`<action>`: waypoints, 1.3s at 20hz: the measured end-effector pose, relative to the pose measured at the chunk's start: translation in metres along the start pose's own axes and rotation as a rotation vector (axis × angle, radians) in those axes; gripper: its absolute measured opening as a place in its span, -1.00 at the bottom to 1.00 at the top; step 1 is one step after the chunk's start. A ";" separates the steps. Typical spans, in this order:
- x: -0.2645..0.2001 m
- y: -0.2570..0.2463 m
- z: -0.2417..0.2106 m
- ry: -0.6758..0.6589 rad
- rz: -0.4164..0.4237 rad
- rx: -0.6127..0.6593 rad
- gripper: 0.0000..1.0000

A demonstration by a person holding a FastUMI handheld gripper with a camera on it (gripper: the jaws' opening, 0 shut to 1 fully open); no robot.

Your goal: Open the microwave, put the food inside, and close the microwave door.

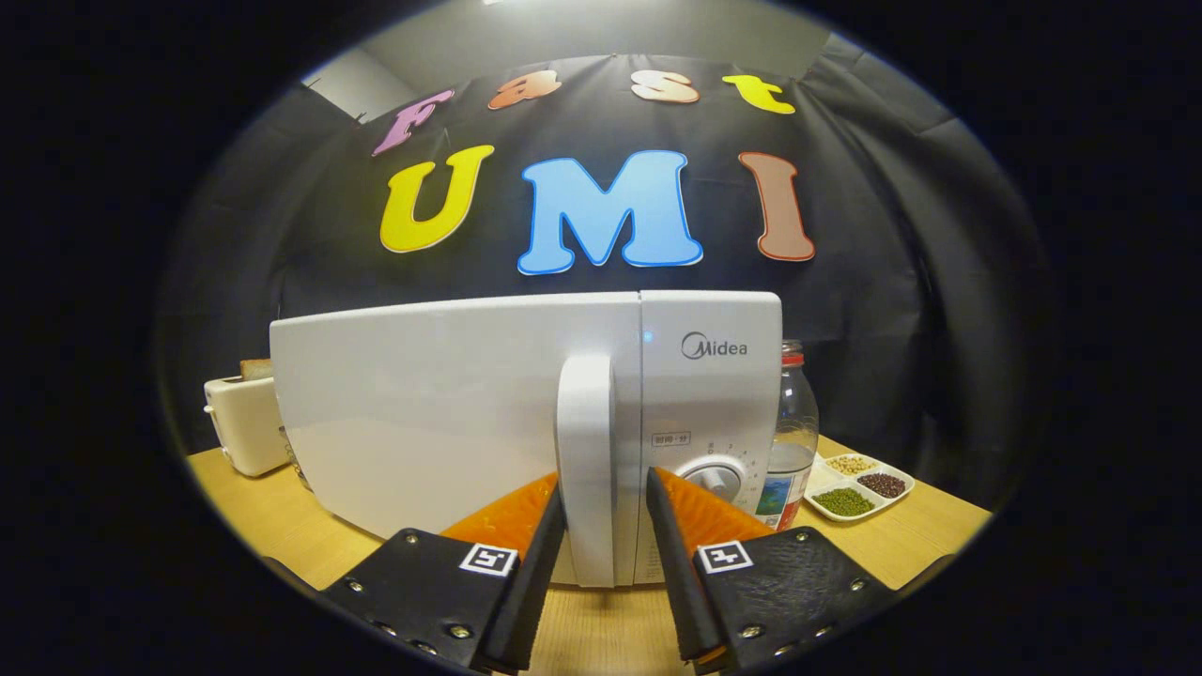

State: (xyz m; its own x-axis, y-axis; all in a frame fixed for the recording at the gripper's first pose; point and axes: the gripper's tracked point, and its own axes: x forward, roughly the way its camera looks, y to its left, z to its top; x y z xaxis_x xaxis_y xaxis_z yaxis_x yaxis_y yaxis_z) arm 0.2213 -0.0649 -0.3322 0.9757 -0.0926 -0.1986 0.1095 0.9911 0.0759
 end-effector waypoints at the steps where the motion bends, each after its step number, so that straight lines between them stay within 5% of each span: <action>1: 0.003 -0.002 0.001 -0.005 0.002 -0.007 -0.01; 5: -0.001 0.001 -0.001 0.022 0.032 0.034 -0.03; 6: 0.000 0.007 -0.004 0.034 0.045 0.029 -0.16; 7: -0.009 0.001 0.001 0.020 0.043 0.013 -0.49; 13: -0.003 0.006 -0.003 0.052 0.007 -0.011 -0.52; 14: -0.006 0.003 -0.004 0.055 -0.007 -0.032 -0.69; 25: -0.018 0.003 0.002 0.059 -0.054 -0.046 -0.69; 26: -0.010 0.003 -0.005 0.058 -0.058 -0.054 -0.86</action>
State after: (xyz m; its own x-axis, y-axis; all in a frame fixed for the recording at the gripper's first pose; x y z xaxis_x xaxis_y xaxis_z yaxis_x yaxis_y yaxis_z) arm 0.2106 -0.0610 -0.3343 0.9552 -0.1462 -0.2573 0.1539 0.9880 0.0097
